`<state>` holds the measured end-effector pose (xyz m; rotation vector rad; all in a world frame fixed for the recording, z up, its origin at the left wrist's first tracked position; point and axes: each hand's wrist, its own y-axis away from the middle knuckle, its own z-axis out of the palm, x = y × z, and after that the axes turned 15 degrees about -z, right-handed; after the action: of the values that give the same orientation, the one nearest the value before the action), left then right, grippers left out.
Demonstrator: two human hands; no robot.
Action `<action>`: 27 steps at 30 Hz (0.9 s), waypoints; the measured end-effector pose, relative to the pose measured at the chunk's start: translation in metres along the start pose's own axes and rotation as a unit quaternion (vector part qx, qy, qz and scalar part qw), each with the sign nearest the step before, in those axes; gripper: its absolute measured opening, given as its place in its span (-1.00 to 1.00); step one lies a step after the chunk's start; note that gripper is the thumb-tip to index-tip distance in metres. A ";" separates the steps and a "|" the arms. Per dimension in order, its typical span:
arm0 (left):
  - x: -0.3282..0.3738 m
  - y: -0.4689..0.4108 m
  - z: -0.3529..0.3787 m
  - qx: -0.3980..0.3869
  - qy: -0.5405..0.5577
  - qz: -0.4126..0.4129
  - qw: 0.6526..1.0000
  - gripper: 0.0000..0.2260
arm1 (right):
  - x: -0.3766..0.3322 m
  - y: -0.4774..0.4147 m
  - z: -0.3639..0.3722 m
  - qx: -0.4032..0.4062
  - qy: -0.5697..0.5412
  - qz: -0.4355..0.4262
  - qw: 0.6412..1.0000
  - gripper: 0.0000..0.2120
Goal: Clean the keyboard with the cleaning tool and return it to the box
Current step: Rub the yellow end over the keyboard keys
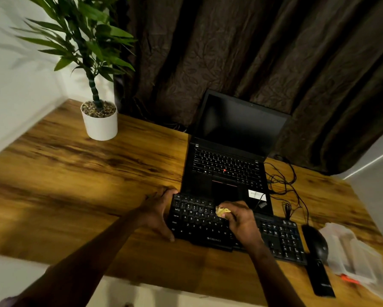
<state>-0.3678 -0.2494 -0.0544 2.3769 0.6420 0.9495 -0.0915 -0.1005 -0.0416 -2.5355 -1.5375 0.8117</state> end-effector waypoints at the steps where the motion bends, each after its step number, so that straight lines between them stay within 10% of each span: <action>1: 0.000 0.000 0.001 0.013 -0.008 -0.001 1.000 0.39 | -0.005 -0.004 0.003 0.005 -0.004 -0.013 1.000 -0.69; 27: 0.010 0.011 -0.002 0.080 -0.015 0.029 0.996 0.26 | -0.038 -0.034 0.028 -0.034 -0.038 -0.042 0.998 -0.70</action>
<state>-0.3604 -0.2515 -0.0412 2.5587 0.6632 0.9145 -0.1461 -0.1210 -0.0395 -2.4943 -1.7096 0.8685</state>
